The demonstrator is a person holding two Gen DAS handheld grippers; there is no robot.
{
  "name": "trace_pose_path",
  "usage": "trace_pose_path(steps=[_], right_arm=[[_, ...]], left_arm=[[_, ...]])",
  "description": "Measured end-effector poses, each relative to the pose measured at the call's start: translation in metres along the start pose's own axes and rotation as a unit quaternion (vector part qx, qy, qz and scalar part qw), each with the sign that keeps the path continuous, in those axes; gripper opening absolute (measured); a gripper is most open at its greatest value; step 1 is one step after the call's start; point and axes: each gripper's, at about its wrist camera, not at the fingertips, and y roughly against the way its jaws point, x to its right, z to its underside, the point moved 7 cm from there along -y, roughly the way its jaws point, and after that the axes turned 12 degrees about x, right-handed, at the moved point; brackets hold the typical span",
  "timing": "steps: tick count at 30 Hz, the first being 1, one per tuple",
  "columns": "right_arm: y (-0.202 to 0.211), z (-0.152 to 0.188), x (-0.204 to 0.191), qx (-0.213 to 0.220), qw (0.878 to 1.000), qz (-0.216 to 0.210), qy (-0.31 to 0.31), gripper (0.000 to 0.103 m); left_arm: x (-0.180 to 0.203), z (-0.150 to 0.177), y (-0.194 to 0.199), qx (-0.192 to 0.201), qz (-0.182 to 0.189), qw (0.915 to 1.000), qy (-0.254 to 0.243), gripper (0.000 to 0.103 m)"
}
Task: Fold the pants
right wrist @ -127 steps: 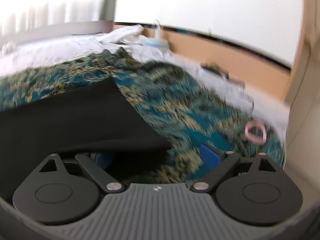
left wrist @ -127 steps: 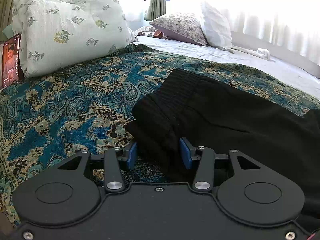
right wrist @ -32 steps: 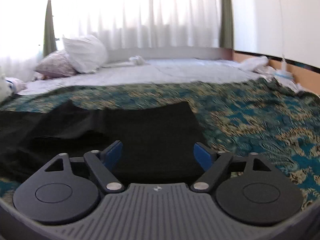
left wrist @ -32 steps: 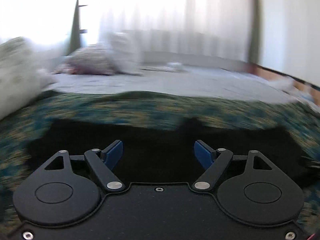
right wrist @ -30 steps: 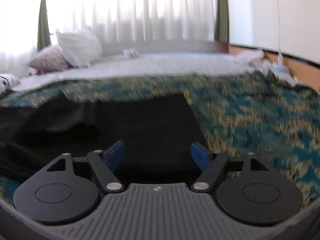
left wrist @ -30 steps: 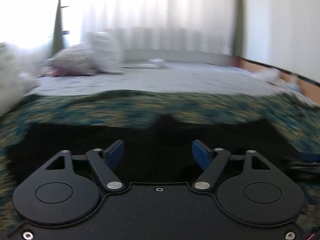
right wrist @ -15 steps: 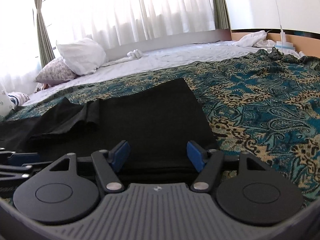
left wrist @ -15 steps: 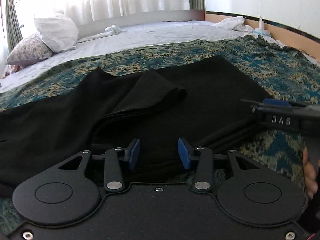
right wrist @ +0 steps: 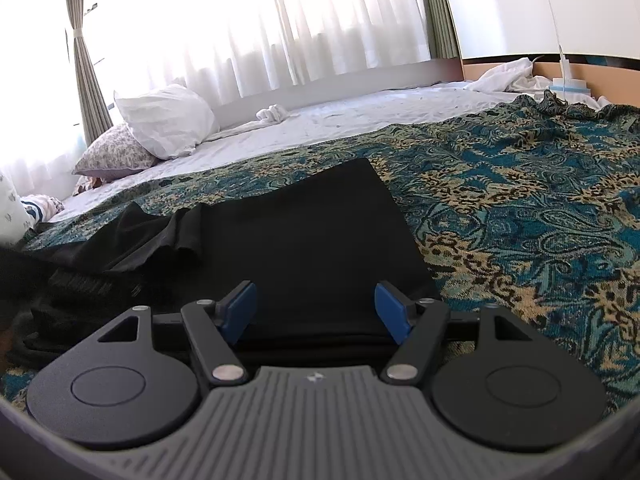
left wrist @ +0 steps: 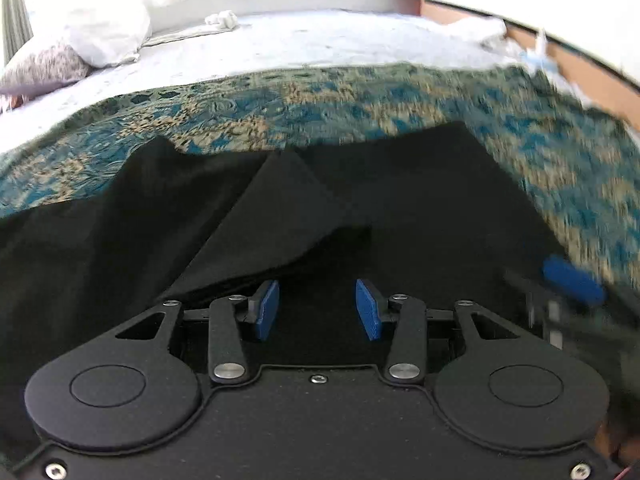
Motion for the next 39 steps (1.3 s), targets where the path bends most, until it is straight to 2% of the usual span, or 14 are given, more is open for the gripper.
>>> trace_pose_path(steps=[4,8,11,14,16,18,22,24,26,29,33,35,37,39], right_arm=[[0.0,0.001,-0.001,0.001,1.0,0.002,0.006,0.077],[0.0,0.002,-0.001,0.002,1.0,0.001,0.004,0.077],[0.0,0.002,-0.001,0.002,1.0,0.0,0.003,0.077],[0.0,0.002,-0.001,0.003,1.0,-0.001,0.002,0.077],[0.0,0.003,0.0,0.004,1.0,-0.002,0.001,0.078],[0.0,0.003,0.0,0.005,1.0,-0.002,0.001,0.078],[0.0,0.003,-0.002,0.004,1.0,-0.002,0.005,0.078],[0.0,0.003,-0.002,0.003,1.0,-0.002,0.006,0.078],[-0.001,0.003,-0.003,0.002,1.0,-0.001,0.01,0.078],[-0.001,0.003,-0.004,0.0,1.0,0.0,0.016,0.079],[-0.002,0.003,-0.005,-0.002,1.0,0.001,0.02,0.079],[-0.002,0.004,-0.005,-0.003,1.0,0.001,0.023,0.079],[-0.002,0.004,-0.005,-0.002,1.0,0.001,0.025,0.079],[-0.002,0.004,-0.005,-0.001,1.0,0.0,0.024,0.08]], left_arm=[[-0.015,-0.018,-0.024,0.001,-0.049,0.9987,-0.015,0.043],[-0.054,-0.04,-0.038,0.008,-0.105,0.9944,-0.008,0.039],[-0.092,-0.059,-0.038,0.024,-0.169,0.9853,0.0,0.039],[-0.119,-0.071,-0.03,0.038,-0.202,0.9785,0.006,0.039],[-0.128,-0.075,-0.02,0.051,-0.192,0.9798,0.022,0.04],[-0.123,-0.075,-0.011,0.063,-0.164,0.9841,0.027,0.042],[-0.094,-0.065,0.001,0.074,-0.097,0.9924,0.002,0.043],[-0.077,-0.06,-0.004,0.069,-0.061,0.9958,-0.005,0.043],[-0.062,-0.057,-0.014,0.065,-0.041,0.997,-0.012,0.044],[-0.057,-0.052,-0.04,0.05,-0.053,0.9971,-0.021,0.043],[-0.078,-0.041,-0.074,0.025,-0.11,0.9935,-0.014,0.039],[-0.084,-0.043,-0.068,0.034,-0.117,0.9926,-0.005,0.039],[-0.086,-0.044,-0.057,0.033,-0.139,0.9895,-0.023,0.039],[-0.091,-0.042,-0.037,0.047,-0.138,0.9887,-0.037,0.04]])
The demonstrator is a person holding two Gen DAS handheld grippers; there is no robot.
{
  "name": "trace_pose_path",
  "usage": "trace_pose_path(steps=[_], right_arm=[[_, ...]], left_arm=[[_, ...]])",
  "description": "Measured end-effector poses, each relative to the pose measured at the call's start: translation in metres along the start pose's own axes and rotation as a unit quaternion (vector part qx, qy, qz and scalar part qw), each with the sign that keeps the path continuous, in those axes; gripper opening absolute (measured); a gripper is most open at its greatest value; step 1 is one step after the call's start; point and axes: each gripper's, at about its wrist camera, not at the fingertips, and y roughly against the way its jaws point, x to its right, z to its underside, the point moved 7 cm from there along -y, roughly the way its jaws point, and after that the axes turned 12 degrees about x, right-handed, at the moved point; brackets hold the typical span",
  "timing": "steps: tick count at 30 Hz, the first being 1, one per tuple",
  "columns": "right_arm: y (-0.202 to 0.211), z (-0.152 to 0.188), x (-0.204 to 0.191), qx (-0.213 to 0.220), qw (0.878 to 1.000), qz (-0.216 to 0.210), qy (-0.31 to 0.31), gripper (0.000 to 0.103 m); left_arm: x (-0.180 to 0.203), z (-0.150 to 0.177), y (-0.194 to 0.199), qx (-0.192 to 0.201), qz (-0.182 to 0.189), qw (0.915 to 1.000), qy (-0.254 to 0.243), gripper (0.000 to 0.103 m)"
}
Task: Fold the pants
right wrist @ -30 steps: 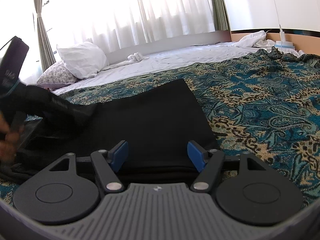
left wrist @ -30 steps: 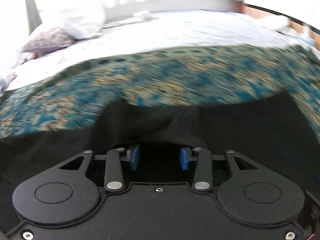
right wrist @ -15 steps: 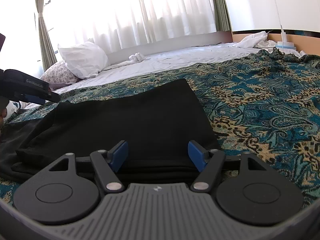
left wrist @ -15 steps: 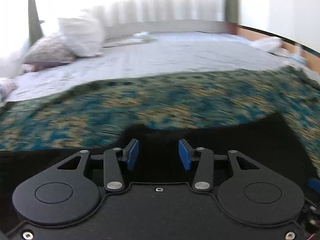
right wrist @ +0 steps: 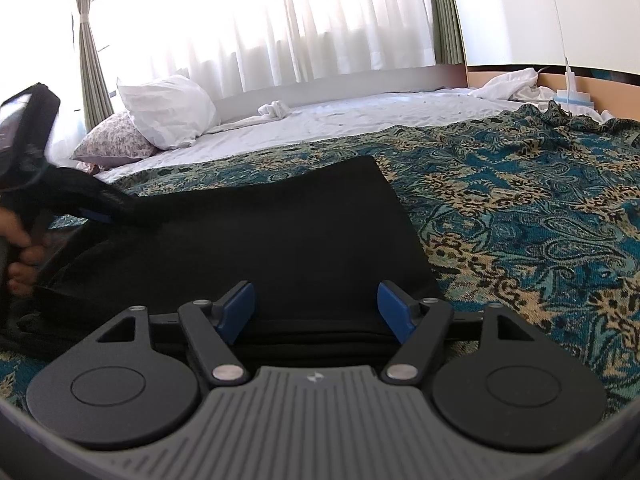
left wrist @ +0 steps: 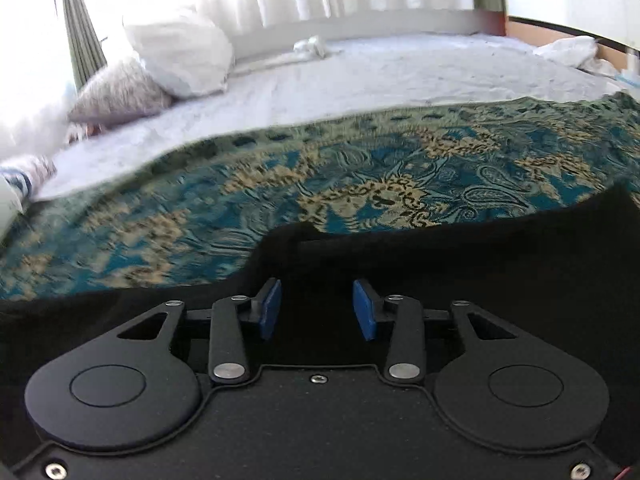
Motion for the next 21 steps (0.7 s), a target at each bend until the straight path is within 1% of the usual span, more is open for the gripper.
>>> trace_pose_path(steps=[3,5,7,9,11,13,14,16,19,21], right_arm=[[0.0,0.0,0.0,0.001,1.0,-0.004,0.0,0.082],[0.001,0.0,0.0,0.003,1.0,-0.009,-0.002,0.084],[0.004,-0.001,0.0,0.007,1.0,-0.021,-0.009,0.09],[0.007,-0.002,0.0,0.013,0.999,-0.028,-0.015,0.095],[0.011,-0.006,0.0,0.025,0.999,-0.02,-0.015,0.098],[0.023,-0.013,0.0,0.054,0.998,-0.018,-0.016,0.1],[0.029,-0.018,0.0,0.066,0.998,-0.014,-0.016,0.101],[0.039,-0.025,0.003,0.073,0.997,0.008,-0.007,0.103],[0.048,-0.022,0.011,0.059,0.996,0.048,0.046,0.103],[0.05,-0.016,0.019,0.043,0.992,0.077,0.091,0.103]], left_arm=[[-0.015,0.006,0.036,0.018,0.013,0.9995,0.023,0.046],[-0.023,0.016,0.059,0.024,0.021,0.9984,0.048,0.047],[-0.028,0.029,0.079,0.022,0.031,0.9973,0.063,0.048],[-0.028,0.044,0.096,0.022,0.034,0.9973,0.062,0.048],[-0.026,0.057,0.109,0.024,0.031,0.9981,0.048,0.049],[-0.024,0.07,0.117,0.022,0.025,0.9988,0.035,0.051],[-0.024,0.076,0.118,0.02,0.025,0.9988,0.037,0.052],[-0.027,0.082,0.123,0.027,0.03,0.9978,0.053,0.053],[-0.029,0.088,0.125,0.034,0.032,0.9967,0.066,0.055],[-0.03,0.091,0.126,0.04,0.032,0.9962,0.07,0.058]])
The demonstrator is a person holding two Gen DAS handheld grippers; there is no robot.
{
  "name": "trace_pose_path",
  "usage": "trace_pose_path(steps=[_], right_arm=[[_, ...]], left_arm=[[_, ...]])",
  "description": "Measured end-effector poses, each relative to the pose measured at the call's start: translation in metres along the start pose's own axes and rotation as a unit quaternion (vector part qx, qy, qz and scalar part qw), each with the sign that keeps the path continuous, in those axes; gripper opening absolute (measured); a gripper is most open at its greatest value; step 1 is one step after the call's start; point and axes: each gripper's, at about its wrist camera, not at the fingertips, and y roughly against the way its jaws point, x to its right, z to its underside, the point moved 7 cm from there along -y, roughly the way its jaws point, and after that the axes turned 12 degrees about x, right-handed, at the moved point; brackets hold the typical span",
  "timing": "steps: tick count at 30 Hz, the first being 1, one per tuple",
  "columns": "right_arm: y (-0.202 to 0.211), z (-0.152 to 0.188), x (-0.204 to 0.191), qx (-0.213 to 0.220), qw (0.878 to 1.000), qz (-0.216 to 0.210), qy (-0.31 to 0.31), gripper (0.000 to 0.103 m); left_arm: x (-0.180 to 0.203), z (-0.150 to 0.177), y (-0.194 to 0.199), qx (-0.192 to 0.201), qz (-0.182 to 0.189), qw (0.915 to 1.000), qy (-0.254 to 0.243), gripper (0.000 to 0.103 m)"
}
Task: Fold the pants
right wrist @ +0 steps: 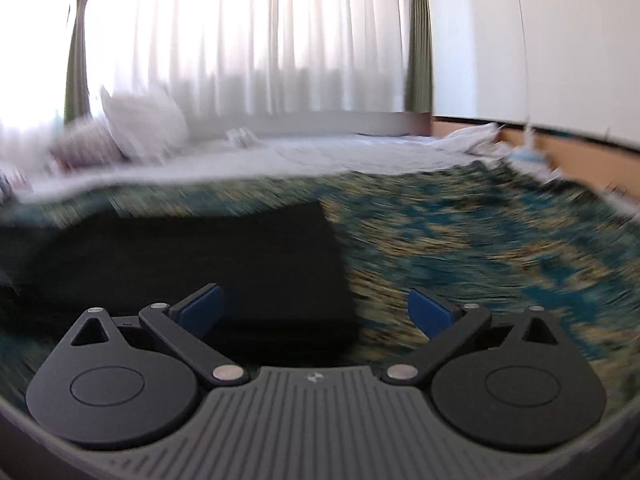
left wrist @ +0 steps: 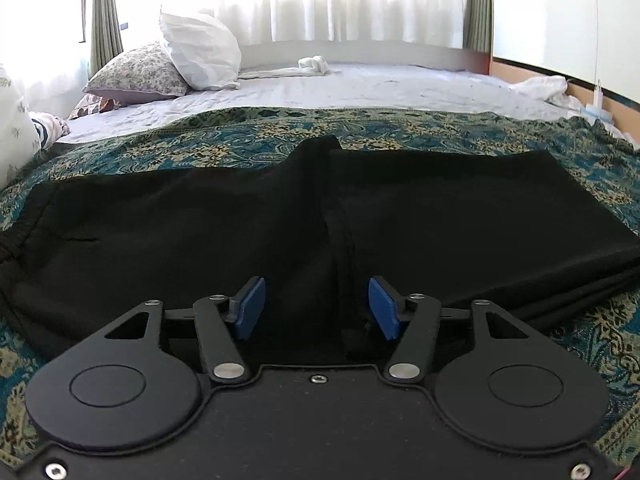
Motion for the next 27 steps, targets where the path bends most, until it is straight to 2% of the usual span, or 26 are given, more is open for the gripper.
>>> trace_pose_path(steps=[7,12,16,20,21,24,27], right_arm=[[-0.004,0.018,0.019,-0.049,0.995,0.039,0.076,0.103],[-0.011,0.015,0.035,-0.055,0.993,0.082,0.068,0.103],[-0.018,0.015,0.04,-0.069,0.994,0.077,0.047,0.103],[-0.023,0.011,0.027,-0.063,0.994,0.054,0.07,0.103],[-0.025,0.01,0.024,-0.065,0.994,0.05,0.074,0.1],[-0.035,0.01,0.018,-0.077,0.995,0.034,0.059,0.079],[-0.035,0.011,0.017,-0.072,0.995,0.031,0.056,0.072]], left_arm=[[0.002,0.003,-0.003,0.012,0.002,0.9999,-0.006,0.062],[0.005,0.004,-0.004,0.016,-0.001,0.9998,-0.011,0.063],[0.006,0.005,-0.003,0.019,-0.002,0.9998,-0.011,0.063],[0.006,0.005,-0.003,0.022,-0.004,0.9996,-0.015,0.063],[0.007,0.006,-0.002,0.023,-0.005,0.9996,-0.016,0.063],[0.007,0.006,-0.002,0.023,-0.004,0.9996,-0.016,0.064],[0.008,0.006,-0.002,0.022,-0.002,0.9996,-0.015,0.064]])
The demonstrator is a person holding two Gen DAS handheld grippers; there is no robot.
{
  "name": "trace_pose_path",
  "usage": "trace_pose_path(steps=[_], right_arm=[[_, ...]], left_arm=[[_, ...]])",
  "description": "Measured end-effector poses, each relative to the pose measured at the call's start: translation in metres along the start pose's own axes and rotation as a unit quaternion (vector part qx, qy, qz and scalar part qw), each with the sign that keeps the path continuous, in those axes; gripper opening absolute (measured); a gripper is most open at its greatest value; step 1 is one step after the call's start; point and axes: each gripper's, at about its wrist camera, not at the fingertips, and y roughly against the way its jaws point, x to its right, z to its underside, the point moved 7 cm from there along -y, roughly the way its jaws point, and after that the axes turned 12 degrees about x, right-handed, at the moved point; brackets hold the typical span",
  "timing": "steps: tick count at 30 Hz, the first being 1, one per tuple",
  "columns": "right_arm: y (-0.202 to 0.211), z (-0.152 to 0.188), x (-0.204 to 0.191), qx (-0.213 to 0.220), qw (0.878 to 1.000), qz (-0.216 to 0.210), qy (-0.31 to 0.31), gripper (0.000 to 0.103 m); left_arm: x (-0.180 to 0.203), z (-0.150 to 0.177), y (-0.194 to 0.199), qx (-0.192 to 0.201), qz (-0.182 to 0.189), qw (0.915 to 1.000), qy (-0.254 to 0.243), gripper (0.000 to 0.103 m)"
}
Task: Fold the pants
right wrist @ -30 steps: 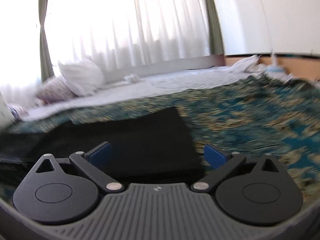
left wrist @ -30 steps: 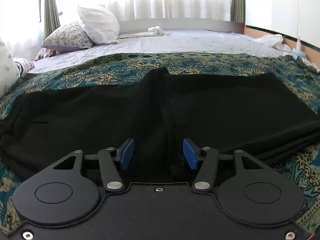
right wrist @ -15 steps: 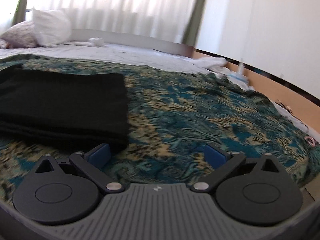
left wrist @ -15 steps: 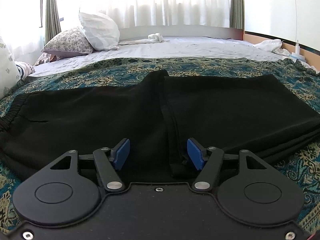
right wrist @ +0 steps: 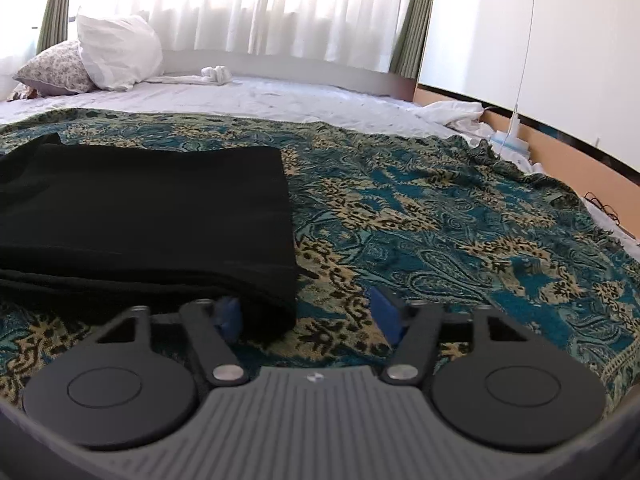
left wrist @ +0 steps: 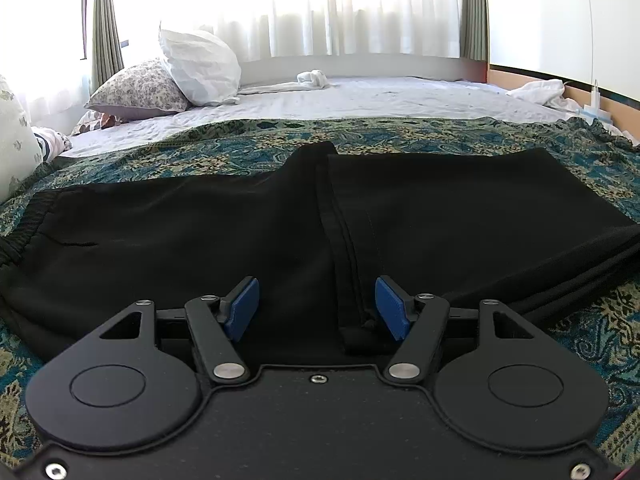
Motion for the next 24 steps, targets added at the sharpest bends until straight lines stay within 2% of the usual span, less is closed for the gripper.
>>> trace_pose_path(steps=[4,9,15,20,22,24], right_arm=[[0.006,0.008,0.006,0.013,1.0,0.016,-0.02,0.061],[0.01,0.011,0.002,0.029,0.999,0.045,-0.003,0.061],[0.012,0.014,0.003,0.029,0.996,0.078,-0.011,0.061],[0.015,0.011,0.009,0.02,0.997,0.069,-0.029,0.068],[0.02,0.01,0.01,0.011,0.998,0.05,-0.044,0.075],[0.027,0.01,0.006,0.001,0.998,0.038,-0.039,0.077]], left_arm=[[0.005,0.0,0.0,0.0,0.006,0.9999,-0.01,0.064],[0.007,0.0,0.0,0.0,0.008,0.9998,-0.018,0.065],[0.008,0.0,0.0,0.0,0.014,0.9997,-0.019,0.068],[0.005,0.001,-0.001,0.0,0.017,0.9998,-0.009,0.068],[0.003,0.001,-0.001,0.001,0.017,0.9998,-0.006,0.068],[0.002,0.001,-0.001,0.001,0.019,0.9998,-0.003,0.068]])
